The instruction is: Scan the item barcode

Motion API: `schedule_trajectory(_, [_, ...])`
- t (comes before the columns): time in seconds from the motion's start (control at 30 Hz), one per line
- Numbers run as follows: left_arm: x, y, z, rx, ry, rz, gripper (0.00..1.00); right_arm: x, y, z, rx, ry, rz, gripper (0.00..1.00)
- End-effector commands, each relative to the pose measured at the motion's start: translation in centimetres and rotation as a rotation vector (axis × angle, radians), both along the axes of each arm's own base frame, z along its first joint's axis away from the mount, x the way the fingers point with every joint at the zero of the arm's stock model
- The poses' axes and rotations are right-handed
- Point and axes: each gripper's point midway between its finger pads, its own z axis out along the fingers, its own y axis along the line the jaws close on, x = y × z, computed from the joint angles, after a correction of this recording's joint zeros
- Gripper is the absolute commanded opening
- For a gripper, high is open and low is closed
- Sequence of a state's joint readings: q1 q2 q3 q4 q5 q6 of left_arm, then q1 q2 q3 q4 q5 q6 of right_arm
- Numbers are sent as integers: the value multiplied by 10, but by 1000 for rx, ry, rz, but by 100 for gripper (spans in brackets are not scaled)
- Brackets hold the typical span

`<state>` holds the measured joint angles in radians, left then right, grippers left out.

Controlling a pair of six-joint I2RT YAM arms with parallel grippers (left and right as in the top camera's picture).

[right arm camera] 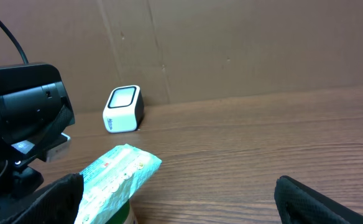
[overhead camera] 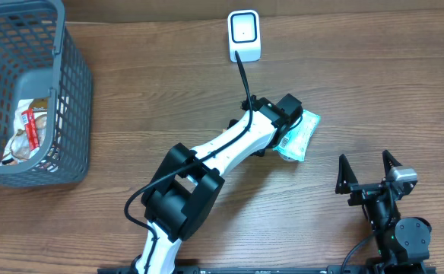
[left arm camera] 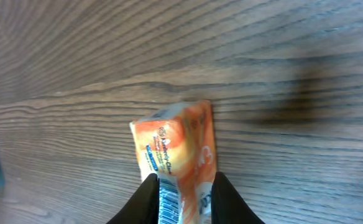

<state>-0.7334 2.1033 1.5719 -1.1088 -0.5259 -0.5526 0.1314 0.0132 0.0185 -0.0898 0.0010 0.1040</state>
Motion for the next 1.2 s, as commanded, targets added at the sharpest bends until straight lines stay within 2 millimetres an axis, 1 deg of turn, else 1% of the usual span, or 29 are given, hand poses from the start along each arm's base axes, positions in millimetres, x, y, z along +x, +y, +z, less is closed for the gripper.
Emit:
schedule_trajectory(0.0, [1,-9,0,-42,-4,17,21,1,-2,-3,-5,1,-9,100])
schedule_trajectory(0.07, [3,-10,2,-47,-9,19,24,1,-2,-3,-5,1,-9,100])
schedule_trajectory(0.13, [8,-11,11,-56,-18,26,25,1,-2,-3,-5,1,-9,100])
schedule_trajectory(0.23, [18,-15,30,-90,-29,43,32,1,-2,-3,-5,1,-9,100])
schedule_trajectory(0.27, [22,-16,41,-113,-31,53,35,1,-2,-3,-5,1,-9,100])
schedule_trajectory(0.3, [25,-17,45,-128,-32,60,37,1,-2,-3,-5,1,-9,100])
schedule_trajectory(0.33, [29,-19,55,-170,-24,78,58,1,-2,-3,-5,1,-9,100])
schedule_trajectory(0.4, [31,-19,60,-224,6,103,84,1,-2,-3,-5,1,-9,100])
schedule_trajectory(0.43, [30,-18,60,-249,31,113,99,1,-2,-3,-5,1,-9,100])
schedule_trajectory(0.57, [21,-12,50,-366,188,117,100,1,-2,-3,-5,1,-9,100])
schedule_trajectory(0.67, [12,-12,43,-438,279,110,99,1,-2,-3,-5,1,-9,100])
schedule_trajectory(0.7, [11,-10,40,-441,292,109,99,1,-2,-3,-5,2,-9,100])
schedule_trajectory(0.73, [9,-8,37,-435,301,112,94,1,-2,-3,-5,1,-9,100])
schedule_trajectory(0.8, [4,-3,30,-414,317,119,88,1,-2,-3,-5,1,-9,100])
schedule_trajectory(0.83, [1,-1,26,-408,326,122,87,1,-2,-3,-5,1,-9,100])
schedule_trajectory(0.97, [-9,1,8,-389,354,125,88,1,-2,-3,-5,1,-9,100])
schedule_trajectory(1.17, [-18,8,-21,-384,360,158,87,1,-2,-3,-5,1,-9,100])
